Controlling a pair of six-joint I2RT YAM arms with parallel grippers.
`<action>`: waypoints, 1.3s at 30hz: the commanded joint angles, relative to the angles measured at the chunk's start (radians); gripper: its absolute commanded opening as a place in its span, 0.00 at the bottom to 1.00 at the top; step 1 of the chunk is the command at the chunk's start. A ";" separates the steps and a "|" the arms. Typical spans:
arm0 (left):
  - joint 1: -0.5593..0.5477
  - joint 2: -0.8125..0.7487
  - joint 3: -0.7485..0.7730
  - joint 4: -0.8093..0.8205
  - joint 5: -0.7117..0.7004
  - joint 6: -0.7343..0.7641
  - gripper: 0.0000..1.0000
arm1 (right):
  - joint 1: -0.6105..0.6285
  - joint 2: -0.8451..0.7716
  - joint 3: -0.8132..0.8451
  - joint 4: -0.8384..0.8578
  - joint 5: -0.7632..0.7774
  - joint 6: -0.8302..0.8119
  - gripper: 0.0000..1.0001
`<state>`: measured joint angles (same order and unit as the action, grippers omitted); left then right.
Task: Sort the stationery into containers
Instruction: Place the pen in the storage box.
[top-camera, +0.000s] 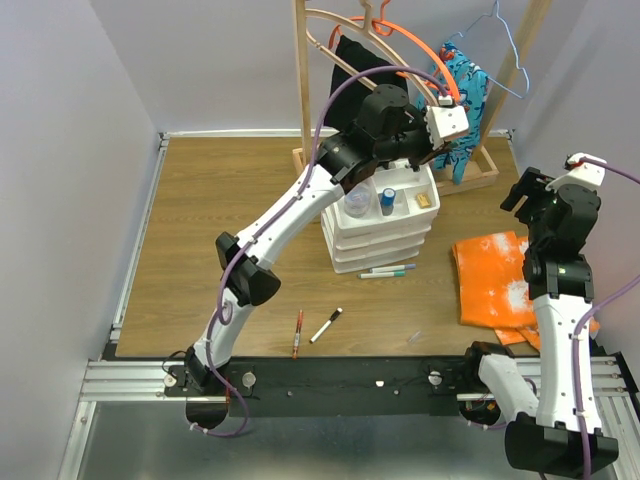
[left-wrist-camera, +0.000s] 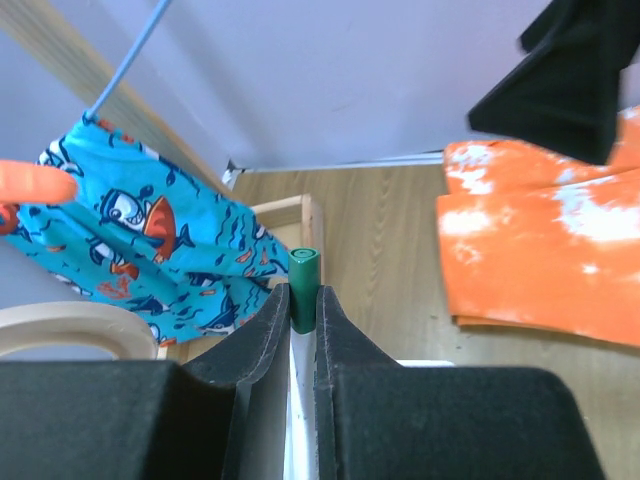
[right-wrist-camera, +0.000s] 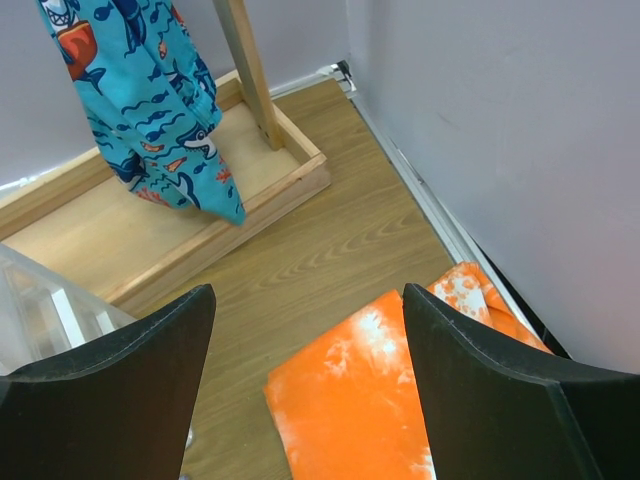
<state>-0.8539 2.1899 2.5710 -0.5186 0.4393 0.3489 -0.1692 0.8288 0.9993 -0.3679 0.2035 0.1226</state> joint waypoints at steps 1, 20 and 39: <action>0.006 0.065 0.064 0.066 -0.106 0.053 0.12 | -0.019 0.007 0.018 -0.019 -0.024 0.012 0.83; 0.073 0.143 0.074 0.127 -0.128 -0.017 0.21 | -0.049 0.038 -0.010 -0.009 -0.042 0.006 0.83; 0.006 -0.154 -0.190 0.212 -0.100 -0.014 0.39 | -0.069 0.006 -0.037 -0.009 -0.064 0.020 0.83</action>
<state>-0.7963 2.2372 2.4287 -0.3355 0.3283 0.3454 -0.2249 0.8715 0.9932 -0.3679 0.1593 0.1303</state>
